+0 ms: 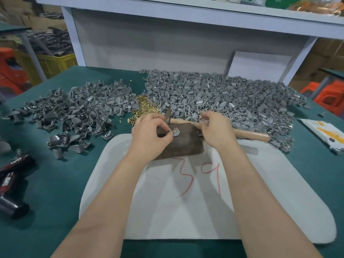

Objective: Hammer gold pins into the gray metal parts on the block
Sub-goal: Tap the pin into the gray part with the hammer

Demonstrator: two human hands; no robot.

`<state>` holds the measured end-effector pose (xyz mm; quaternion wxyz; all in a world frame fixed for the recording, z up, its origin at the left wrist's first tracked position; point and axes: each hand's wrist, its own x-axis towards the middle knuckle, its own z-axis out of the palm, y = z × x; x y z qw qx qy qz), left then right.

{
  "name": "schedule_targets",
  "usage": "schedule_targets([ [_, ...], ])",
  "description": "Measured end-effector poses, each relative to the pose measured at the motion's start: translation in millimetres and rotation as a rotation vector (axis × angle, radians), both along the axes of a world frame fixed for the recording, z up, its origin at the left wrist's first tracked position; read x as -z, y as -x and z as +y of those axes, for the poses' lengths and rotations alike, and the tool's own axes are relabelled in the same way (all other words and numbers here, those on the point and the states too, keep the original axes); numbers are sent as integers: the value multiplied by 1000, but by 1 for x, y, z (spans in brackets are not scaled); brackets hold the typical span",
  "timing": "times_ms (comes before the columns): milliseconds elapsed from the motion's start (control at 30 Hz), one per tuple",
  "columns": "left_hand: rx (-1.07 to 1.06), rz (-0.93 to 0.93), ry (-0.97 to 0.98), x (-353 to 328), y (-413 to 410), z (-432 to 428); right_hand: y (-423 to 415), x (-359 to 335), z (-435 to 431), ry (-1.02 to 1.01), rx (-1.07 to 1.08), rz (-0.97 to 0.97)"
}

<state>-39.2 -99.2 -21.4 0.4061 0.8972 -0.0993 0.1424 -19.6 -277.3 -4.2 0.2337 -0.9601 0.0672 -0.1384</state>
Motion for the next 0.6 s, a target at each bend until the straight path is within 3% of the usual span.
schedule_targets([
  [100, -60, 10, 1, 0, 0, 1, -8, 4, 5, 278, 38, 190],
  [333, -159, 26, -20, -1, 0, 1, -8, -31, 0, 355, -49, 222],
  [500, -201, 20, -14, 0, 0, 2, 18, -36, -9, -37, -155, 92],
  [600, -185, 18, 9, -1, 0, 1, 40, -34, -12, -121, -291, 0],
])
